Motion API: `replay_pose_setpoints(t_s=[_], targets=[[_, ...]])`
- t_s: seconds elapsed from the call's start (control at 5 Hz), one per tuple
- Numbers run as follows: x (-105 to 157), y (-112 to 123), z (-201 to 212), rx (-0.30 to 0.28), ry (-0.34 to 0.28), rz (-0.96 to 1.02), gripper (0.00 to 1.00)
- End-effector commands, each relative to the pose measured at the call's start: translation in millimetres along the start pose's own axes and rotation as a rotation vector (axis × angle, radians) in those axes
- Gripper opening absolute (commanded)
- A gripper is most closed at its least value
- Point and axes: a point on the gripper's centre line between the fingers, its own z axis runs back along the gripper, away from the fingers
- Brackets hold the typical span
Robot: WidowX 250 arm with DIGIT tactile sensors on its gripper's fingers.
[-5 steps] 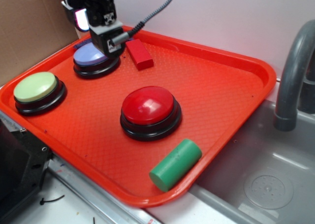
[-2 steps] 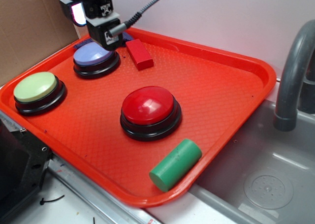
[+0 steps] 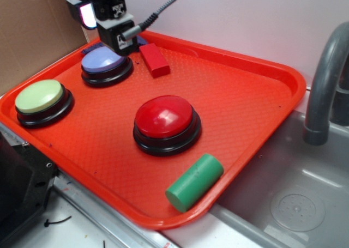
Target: Push the red button.
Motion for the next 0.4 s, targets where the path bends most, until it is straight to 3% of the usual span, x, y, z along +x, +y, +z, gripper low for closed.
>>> replay_pose_setpoints(t_s=[0.0,0.2], targets=[[2.3,-2.0,-3.1,-0.002,0.011,0.024,1.0],[1.4,-3.4,-6.0,0.014,0.037,0.03,1.0]])
